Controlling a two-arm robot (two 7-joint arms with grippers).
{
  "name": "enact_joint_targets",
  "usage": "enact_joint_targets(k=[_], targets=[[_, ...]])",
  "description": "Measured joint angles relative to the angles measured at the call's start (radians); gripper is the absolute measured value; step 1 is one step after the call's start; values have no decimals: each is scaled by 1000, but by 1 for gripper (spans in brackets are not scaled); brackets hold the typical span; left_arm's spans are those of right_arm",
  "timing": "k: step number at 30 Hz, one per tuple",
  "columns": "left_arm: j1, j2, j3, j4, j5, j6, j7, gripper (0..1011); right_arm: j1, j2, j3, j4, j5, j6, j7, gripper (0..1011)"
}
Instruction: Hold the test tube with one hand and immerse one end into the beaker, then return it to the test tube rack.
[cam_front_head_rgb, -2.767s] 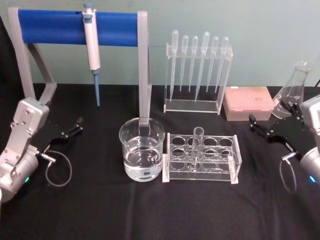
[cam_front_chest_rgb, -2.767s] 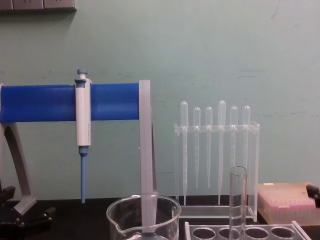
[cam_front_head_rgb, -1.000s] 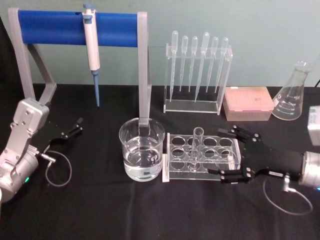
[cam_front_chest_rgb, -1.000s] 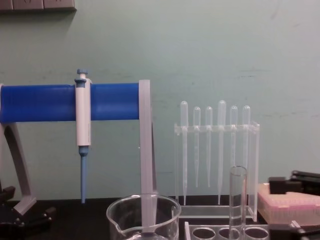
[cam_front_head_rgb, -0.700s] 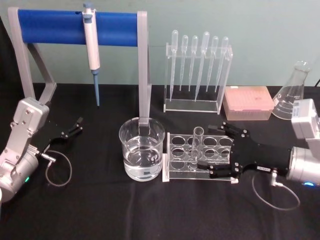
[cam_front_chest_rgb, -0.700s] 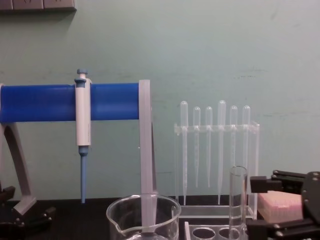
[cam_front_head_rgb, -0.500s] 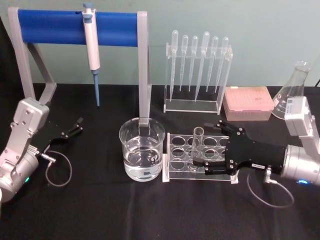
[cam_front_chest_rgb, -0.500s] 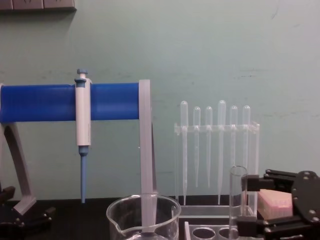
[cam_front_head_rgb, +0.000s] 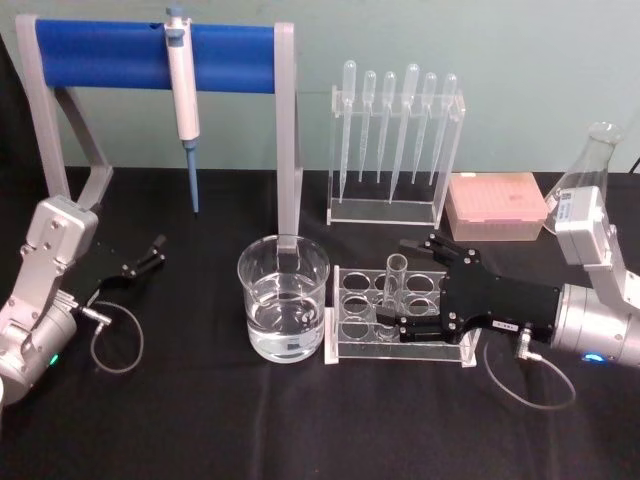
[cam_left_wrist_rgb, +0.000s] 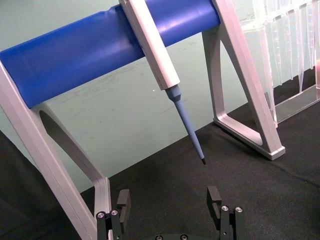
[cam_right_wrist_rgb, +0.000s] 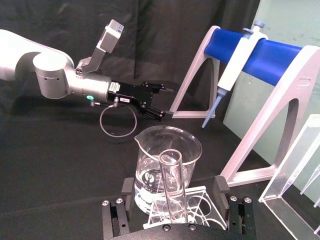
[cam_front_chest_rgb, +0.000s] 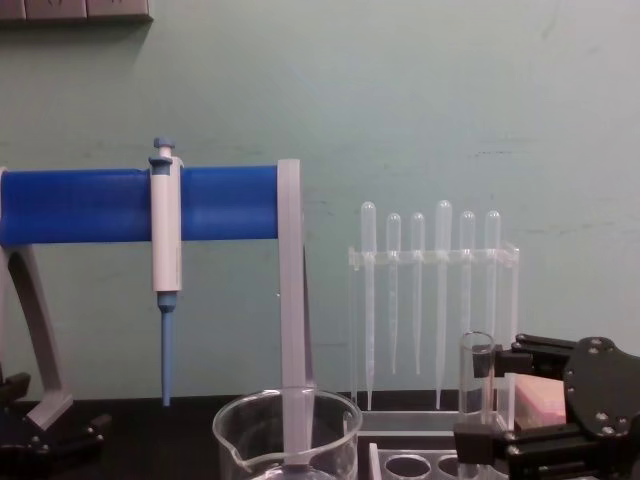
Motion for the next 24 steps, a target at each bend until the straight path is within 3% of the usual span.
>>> enact_joint_targets(k=[4,12,24], targets=[[0,0,0,0,0,0,0,1000,0,1,0,0,0,0,0,946],[0,0,0,0,0,0,0,1000,-1,1,1,-1,0,0,1,741],[0,0,0,0,0,0,0,1000,-2,2,2,-2,1,-1,2,336]])
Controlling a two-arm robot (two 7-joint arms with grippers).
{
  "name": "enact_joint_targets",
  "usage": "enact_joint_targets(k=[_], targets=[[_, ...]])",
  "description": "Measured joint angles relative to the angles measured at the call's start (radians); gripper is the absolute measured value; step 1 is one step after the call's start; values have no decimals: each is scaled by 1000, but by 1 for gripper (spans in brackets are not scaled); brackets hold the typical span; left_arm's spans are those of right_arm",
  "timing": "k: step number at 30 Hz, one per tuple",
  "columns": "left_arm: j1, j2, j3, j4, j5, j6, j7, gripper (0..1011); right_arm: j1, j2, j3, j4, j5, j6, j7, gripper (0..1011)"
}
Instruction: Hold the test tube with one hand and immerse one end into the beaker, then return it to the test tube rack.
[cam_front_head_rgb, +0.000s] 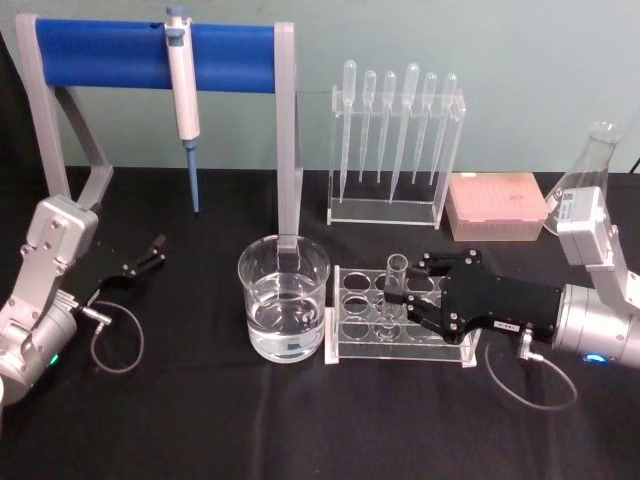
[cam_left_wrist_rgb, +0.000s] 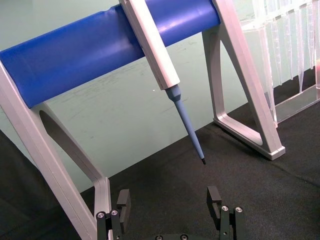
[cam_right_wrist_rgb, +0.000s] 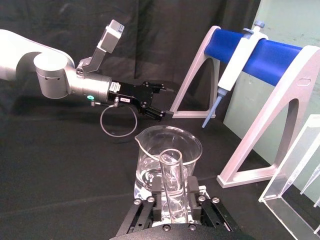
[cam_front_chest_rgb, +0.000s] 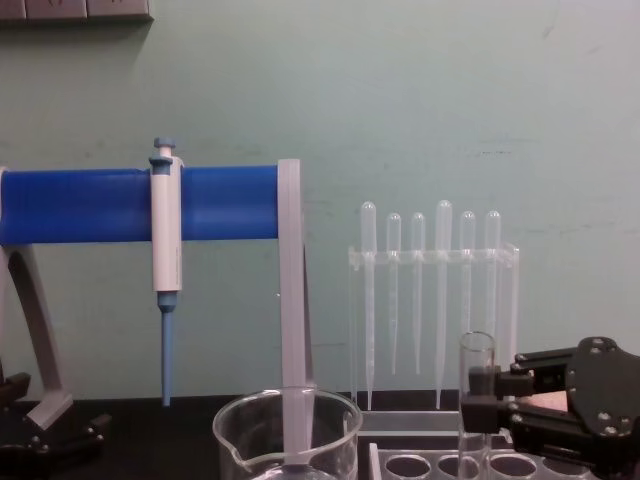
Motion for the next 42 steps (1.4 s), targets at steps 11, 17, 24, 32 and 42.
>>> enact_joint_targets(k=[11,17,24,32,42], targets=[[0,0,0,0,0,0,0,1000,0,0,0,0,0,-1,0,233],[0,0,0,0,0,0,0,1000,-10,4,12,-8,10,-4,-10,233],[0,0,0,0,0,0,0,1000,-23,20,43,-57,48,19,-28,233],[0,0,0,0,0,0,0,1000,-25,54,69,-145,109,119,-53,233],[0,0,0,0,0,0,0,1000,11,90,77,-232,149,232,-100,233]])
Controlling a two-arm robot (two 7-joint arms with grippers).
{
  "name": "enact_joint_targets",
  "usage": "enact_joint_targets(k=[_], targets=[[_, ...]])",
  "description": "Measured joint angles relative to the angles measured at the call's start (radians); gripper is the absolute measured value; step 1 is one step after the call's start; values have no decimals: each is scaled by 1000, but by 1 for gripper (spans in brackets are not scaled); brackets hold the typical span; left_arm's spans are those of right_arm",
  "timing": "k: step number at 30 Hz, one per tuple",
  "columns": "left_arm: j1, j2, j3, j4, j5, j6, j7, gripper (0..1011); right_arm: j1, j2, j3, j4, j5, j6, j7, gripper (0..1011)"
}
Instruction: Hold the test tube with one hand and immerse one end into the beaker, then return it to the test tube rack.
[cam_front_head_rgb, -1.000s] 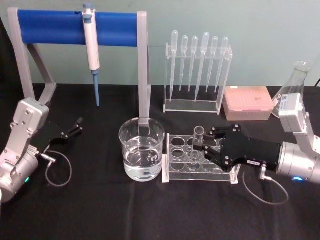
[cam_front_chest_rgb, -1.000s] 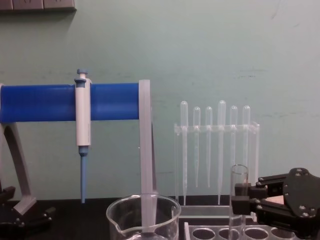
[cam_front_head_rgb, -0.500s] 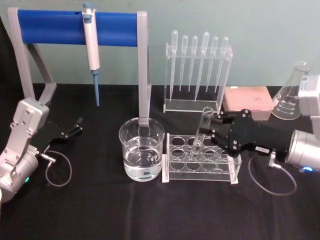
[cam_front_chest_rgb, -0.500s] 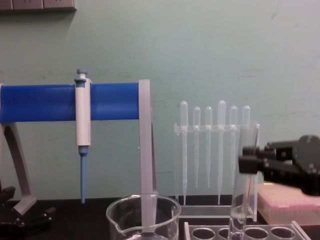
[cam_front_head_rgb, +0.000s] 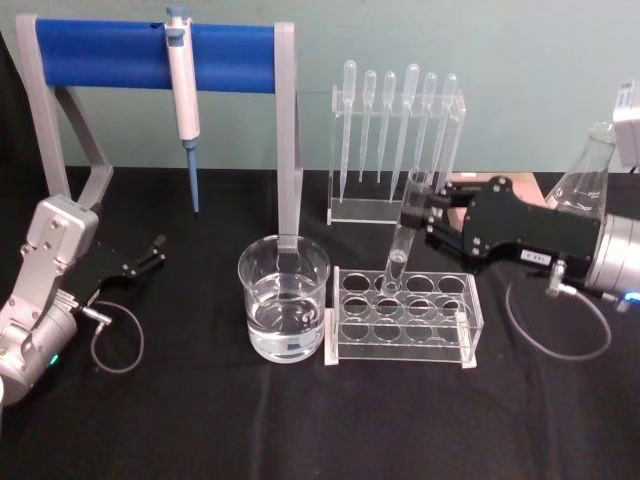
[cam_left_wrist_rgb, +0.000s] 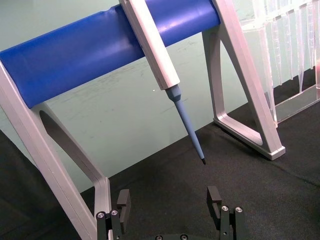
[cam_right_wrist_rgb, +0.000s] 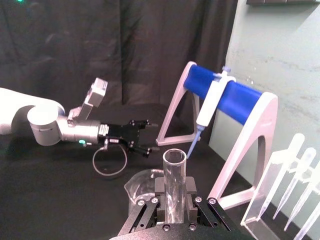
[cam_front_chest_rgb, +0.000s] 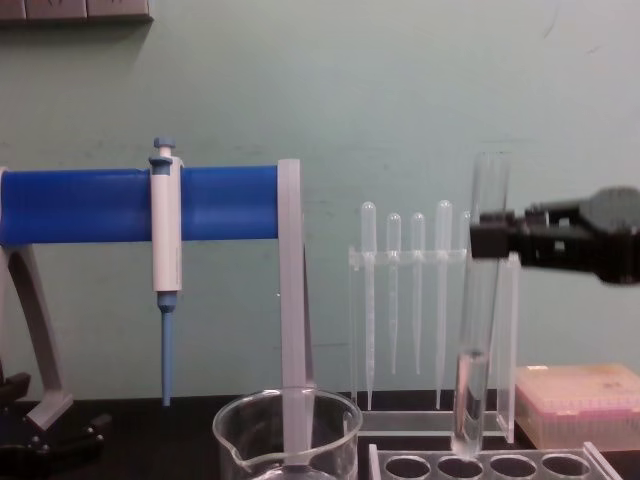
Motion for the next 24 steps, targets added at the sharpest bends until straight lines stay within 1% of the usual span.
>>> enact_joint_targets(k=[6,12,24], targets=[[0,0,0,0,0,0,0,1000,29,12,1,-35,8,44,-33,231],[0,0,0,0,0,0,0,1000,45,17,1,-52,25,70,-58,233],[0,0,0,0,0,0,0,1000,45,17,2,-52,26,71,-60,233]])
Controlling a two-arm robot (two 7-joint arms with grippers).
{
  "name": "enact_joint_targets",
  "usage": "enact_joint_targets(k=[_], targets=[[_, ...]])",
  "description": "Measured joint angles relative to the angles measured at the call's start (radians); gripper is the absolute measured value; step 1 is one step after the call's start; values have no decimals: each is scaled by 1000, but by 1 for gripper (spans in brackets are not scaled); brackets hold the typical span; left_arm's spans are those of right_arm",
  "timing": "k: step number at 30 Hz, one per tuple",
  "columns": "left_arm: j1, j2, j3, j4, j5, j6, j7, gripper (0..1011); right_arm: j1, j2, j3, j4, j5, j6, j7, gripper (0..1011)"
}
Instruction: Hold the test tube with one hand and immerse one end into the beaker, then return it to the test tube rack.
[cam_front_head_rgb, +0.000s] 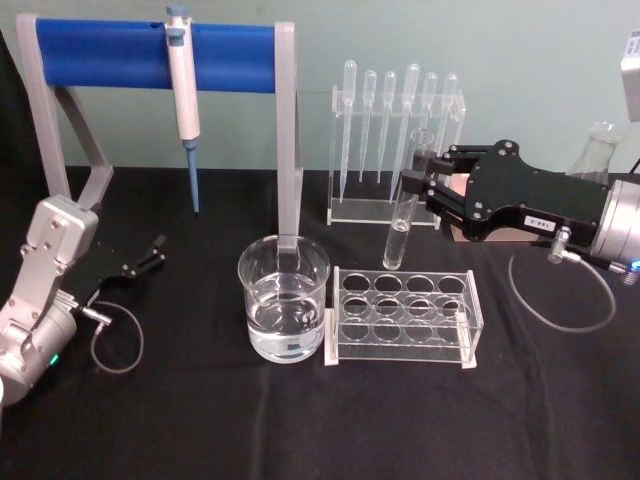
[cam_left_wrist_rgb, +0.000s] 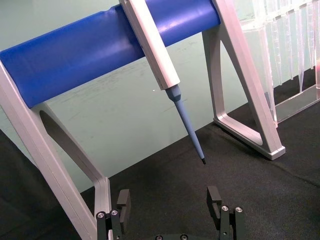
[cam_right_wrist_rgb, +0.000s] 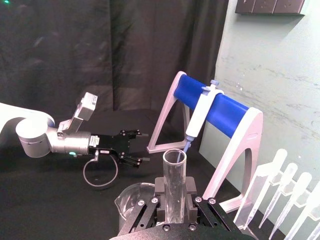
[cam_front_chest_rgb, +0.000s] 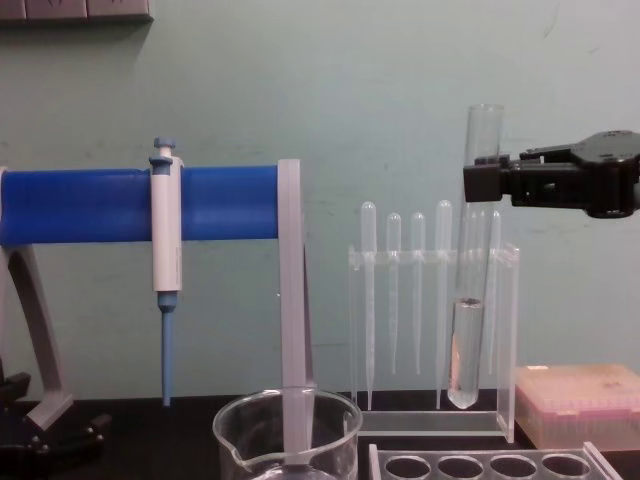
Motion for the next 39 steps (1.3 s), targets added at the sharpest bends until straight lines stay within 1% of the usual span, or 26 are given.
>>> enact_joint_targets(k=[39], targets=[[0,0,0,0,0,0,0,1000,-1,-1,-1,3,-4,-5,7,233]])
